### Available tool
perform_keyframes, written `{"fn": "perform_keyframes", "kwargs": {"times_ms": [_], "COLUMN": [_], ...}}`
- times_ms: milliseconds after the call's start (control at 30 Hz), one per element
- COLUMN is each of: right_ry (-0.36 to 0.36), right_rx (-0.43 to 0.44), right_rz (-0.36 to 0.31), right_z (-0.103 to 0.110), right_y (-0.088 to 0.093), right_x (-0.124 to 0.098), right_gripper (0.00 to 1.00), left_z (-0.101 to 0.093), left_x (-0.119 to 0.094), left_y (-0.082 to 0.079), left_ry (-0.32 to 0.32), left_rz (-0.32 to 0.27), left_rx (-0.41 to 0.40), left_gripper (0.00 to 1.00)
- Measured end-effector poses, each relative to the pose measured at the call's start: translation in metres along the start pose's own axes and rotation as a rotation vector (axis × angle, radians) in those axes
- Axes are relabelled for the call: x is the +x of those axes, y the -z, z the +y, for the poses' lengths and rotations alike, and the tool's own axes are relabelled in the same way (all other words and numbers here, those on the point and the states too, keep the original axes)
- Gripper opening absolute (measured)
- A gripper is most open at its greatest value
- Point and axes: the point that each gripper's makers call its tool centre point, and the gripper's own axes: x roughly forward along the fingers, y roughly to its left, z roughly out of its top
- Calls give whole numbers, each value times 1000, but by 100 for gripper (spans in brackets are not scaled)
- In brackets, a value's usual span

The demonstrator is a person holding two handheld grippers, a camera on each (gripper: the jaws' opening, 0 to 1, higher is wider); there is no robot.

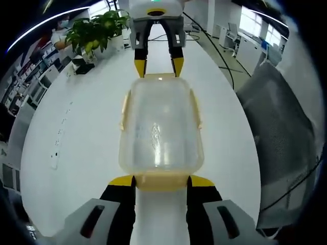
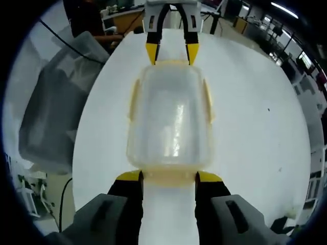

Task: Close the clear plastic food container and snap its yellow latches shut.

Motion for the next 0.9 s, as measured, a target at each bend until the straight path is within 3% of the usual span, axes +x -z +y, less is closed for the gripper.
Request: {"fn": "perform_keyframes", "kwargs": {"times_ms": [900], "right_ry": [-17], "right_rx": [5], "right_rz": [12], "right_z": [-2], "right_y": [1], "right_x": [10], "right_gripper": [36], "left_z": [1], "left_x": [8], "left_y": [7], "left_ry": [17], "left_rz": [13], "left_rx": [5], "left_gripper": [33]}}
